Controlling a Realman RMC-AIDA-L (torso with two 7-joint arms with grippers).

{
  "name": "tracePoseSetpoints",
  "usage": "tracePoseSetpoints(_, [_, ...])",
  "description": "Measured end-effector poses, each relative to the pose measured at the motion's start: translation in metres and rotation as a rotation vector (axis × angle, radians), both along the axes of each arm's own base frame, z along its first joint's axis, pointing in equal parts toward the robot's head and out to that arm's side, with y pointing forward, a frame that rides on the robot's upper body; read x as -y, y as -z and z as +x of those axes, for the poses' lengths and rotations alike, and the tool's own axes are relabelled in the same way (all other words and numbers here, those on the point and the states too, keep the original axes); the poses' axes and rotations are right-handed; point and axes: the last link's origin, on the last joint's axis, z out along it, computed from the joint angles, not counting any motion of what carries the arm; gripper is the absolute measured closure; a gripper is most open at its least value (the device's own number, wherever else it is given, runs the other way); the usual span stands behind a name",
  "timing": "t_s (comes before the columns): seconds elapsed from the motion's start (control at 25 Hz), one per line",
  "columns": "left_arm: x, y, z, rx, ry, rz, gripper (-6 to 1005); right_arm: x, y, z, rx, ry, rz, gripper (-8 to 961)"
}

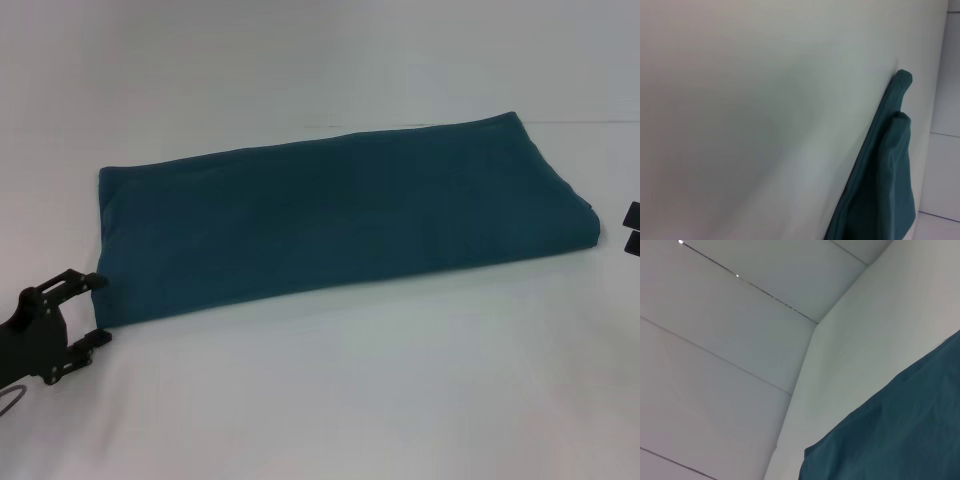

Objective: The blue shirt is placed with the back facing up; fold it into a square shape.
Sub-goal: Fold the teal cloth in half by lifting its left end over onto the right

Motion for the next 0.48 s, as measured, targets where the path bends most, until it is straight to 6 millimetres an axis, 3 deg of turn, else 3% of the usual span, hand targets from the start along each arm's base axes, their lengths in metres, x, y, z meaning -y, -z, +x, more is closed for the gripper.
tracePoseSetpoints(0.48, [-0.024,0.011,0.016,-0.018,0.03,-0.017,217,0.001,-0.002,0.003,-0.001,0.012,0.014,95])
